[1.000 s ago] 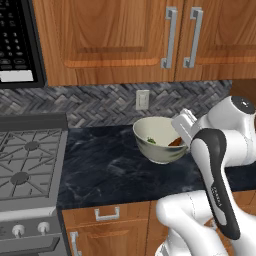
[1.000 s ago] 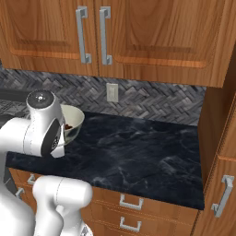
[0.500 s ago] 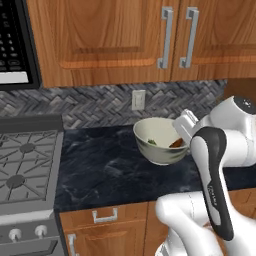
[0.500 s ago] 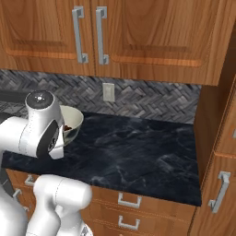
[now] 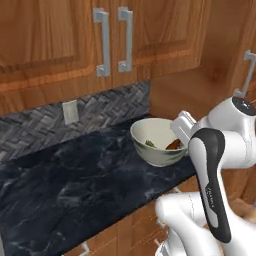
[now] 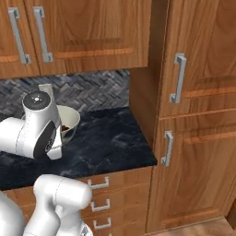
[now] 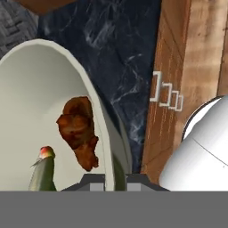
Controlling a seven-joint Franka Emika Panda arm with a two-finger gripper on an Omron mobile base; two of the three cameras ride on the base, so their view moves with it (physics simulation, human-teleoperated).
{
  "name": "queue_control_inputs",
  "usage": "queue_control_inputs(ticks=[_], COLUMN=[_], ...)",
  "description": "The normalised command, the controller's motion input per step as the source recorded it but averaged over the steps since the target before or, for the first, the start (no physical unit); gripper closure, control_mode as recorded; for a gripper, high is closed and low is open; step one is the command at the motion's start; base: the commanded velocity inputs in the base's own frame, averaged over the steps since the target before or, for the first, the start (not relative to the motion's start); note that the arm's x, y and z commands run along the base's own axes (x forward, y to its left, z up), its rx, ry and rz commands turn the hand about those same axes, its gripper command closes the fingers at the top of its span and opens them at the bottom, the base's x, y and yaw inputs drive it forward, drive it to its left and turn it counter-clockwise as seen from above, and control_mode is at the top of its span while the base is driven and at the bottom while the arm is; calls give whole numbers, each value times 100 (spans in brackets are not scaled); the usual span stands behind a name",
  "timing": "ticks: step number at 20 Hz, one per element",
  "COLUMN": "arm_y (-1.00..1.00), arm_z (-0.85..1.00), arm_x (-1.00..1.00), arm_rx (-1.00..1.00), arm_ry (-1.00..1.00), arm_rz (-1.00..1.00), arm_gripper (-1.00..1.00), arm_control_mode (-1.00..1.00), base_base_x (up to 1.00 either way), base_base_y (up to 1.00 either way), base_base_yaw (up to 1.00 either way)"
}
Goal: Place the bowl with the potato and avocado on the top shelf of the fridge. Place the bowl with the fish and chicken drumstick on the second highest shelf of the fridge.
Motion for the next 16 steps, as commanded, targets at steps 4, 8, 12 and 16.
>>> queue_control_inputs(ticks=[4,8,12,16], arm_y=[0,0,0,0], arm_z=[0,0,0,0], arm_x=[0,0,0,0], arm_rx=[0,0,0,0], arm_ry=[0,0,0,0], arm_rz=[0,0,0,0], arm_gripper=[100,100,100,100], arm_control_mode=[100,100,100,100], base_base_x=[-15,-11,-4,8], base_base_y=[0,0,-6,-8], base_base_yaw=[-89,-88,-87,-85])
